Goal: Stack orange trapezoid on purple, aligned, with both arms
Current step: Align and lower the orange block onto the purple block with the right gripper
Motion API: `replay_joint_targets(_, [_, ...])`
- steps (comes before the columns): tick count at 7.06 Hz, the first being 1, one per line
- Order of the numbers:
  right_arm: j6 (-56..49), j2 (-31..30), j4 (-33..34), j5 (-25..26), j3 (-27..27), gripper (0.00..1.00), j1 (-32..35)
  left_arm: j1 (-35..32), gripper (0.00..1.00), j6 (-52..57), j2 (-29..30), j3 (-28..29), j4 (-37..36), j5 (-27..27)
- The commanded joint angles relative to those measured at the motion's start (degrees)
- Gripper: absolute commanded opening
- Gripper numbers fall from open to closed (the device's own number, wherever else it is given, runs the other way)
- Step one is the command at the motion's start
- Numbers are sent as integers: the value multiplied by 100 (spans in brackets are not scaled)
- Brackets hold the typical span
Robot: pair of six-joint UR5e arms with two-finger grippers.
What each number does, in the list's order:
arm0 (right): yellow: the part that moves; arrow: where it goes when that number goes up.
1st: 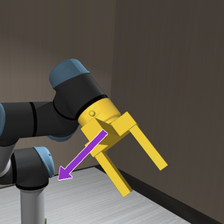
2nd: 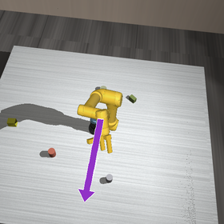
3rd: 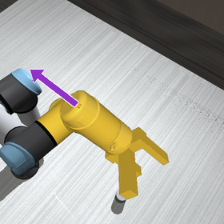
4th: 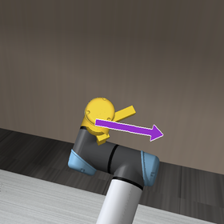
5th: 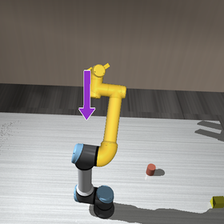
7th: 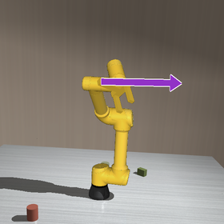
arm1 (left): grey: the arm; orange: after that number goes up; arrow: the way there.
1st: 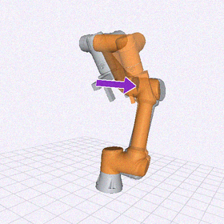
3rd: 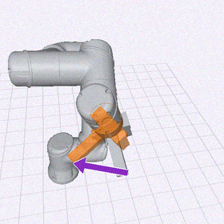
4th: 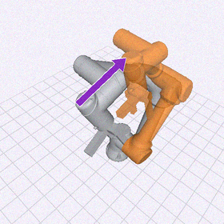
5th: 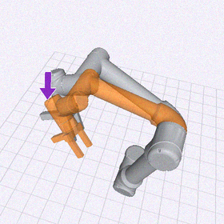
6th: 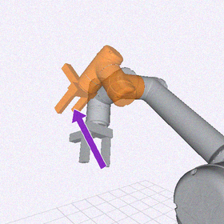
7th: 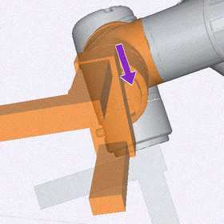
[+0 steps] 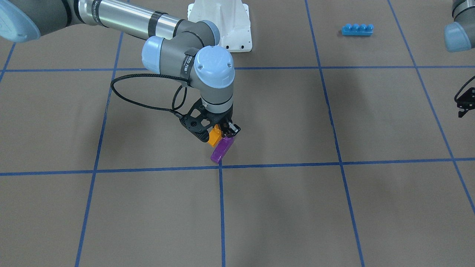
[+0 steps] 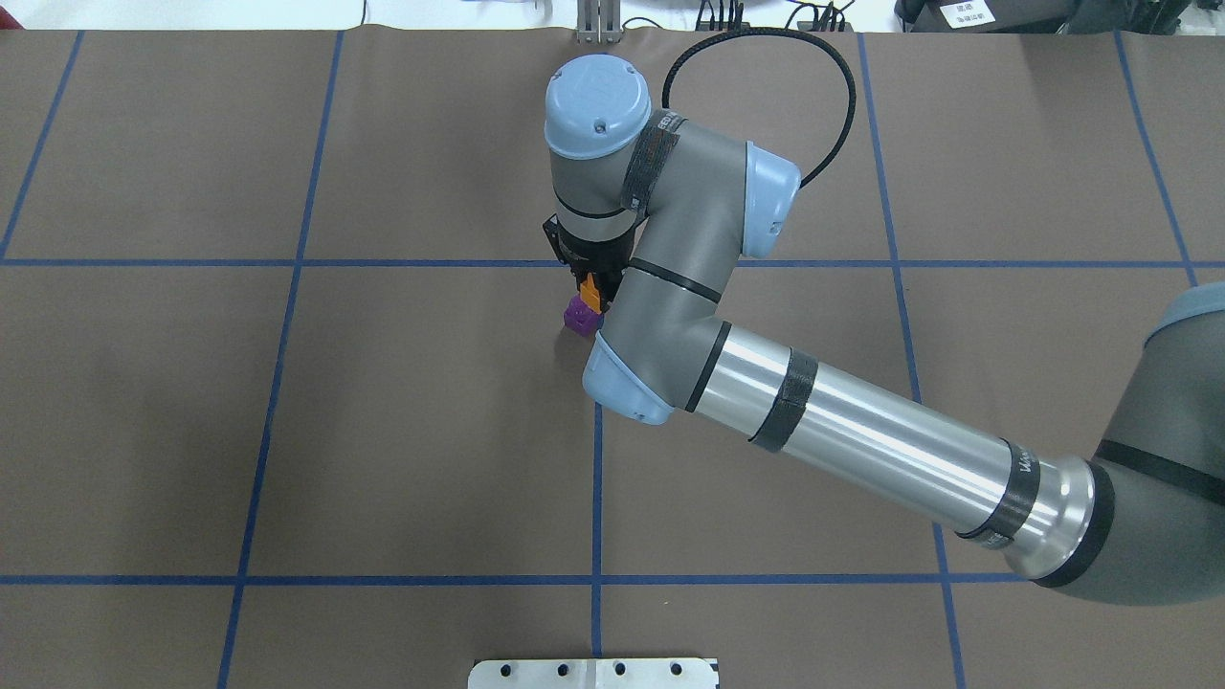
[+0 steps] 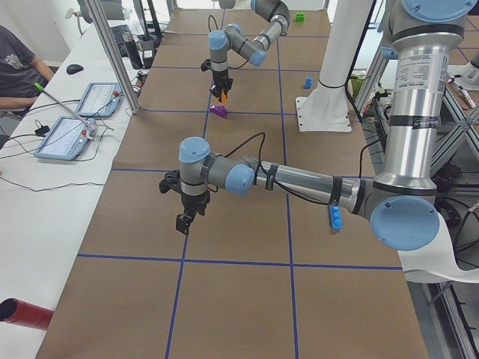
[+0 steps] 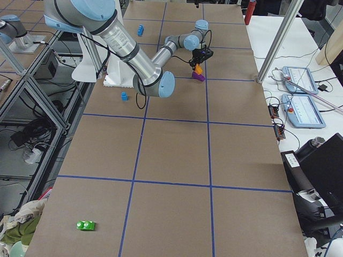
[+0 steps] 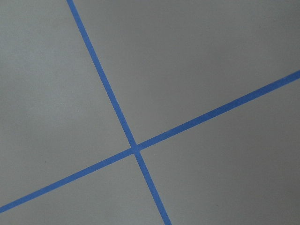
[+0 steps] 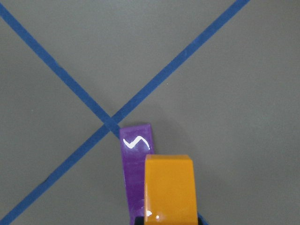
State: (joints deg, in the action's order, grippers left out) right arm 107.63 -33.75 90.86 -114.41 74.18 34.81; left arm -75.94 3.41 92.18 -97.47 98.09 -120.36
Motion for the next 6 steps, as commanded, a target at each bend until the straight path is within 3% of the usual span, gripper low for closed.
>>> replay_joint_targets(1, [13, 70, -104, 6, -149, 0, -44, 1, 100, 10, 2, 35, 0, 3])
replay_joint_targets(6, [-5, 88, -122, 15, -176, 0, -70, 1, 100, 19, 2, 158, 8, 12])
